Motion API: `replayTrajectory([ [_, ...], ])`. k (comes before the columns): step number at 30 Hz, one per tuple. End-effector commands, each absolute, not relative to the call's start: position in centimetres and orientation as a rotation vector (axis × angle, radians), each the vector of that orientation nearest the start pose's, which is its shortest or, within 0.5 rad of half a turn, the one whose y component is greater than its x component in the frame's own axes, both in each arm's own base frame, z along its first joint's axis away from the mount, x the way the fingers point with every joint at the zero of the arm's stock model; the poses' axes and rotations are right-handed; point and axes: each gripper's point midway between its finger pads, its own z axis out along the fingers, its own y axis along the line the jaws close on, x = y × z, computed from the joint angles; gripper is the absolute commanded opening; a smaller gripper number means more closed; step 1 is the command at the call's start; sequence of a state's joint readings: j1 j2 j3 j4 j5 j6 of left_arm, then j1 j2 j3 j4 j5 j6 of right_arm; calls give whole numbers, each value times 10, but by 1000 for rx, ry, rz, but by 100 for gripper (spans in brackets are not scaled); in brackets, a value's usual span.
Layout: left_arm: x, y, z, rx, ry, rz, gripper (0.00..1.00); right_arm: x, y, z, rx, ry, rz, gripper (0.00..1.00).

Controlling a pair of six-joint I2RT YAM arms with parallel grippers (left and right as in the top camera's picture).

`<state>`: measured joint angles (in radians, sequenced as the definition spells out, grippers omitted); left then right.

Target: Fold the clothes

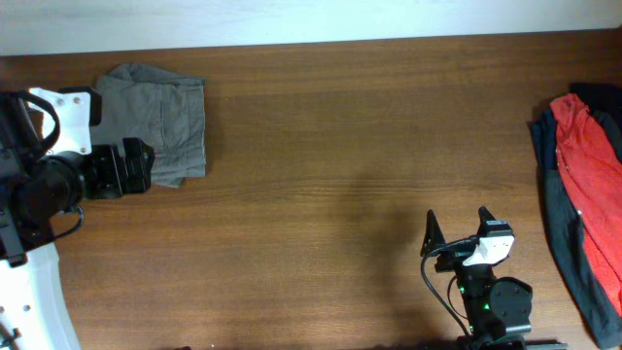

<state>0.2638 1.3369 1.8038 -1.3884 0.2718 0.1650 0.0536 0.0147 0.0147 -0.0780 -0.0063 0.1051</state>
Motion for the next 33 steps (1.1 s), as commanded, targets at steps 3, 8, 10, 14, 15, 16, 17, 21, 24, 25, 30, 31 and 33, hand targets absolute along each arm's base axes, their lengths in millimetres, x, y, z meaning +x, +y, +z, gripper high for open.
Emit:
replayTrajectory([
  [3, 295, 32, 346, 14, 2442, -138, 99, 246, 14, 156, 42, 1647, 136, 99],
  [8, 295, 32, 346, 15, 2441, -138, 99, 246, 14, 156, 42, 1648, 136, 99],
  [10, 295, 32, 346, 15, 2441, -138, 99, 246, 14, 156, 42, 1648, 136, 99],
  [14, 295, 32, 346, 14, 2442, -138, 99, 246, 14, 156, 42, 1648, 136, 99],
  [15, 295, 31, 346, 18, 2442, -138, 99, 246, 14, 156, 42, 1648, 136, 99],
  [16, 294, 29, 346, 27, 2445, -136, 99, 246, 14, 156, 42, 1648, 136, 99],
  [17, 291, 27, 348, 33, 2436, -132, 99, 246, 14, 156, 42, 1648, 136, 99],
  [21, 305, 17, 365, 114, 2337, -82, 99, 246, 14, 156, 42, 1647, 136, 99],
  [24, 334, -4, 368, 217, 2187, 12, 99, 246, 14, 156, 42, 1647, 136, 99],
  [25, 336, -7, 365, 226, 2166, 24, 99, 246, 14, 156, 42, 1648, 136, 99],
  [30, 323, -22, 319, 268, 2043, 18, 99, 246, 14, 156, 42, 1648, 136, 99],
  [31, 319, -22, 312, 267, 2024, 20, 99, 246, 14, 156, 42, 1648, 136, 99],
  [33, 309, -21, 297, 263, 1972, 26, 99, 246, 14, 156, 42, 1648, 136, 99],
])
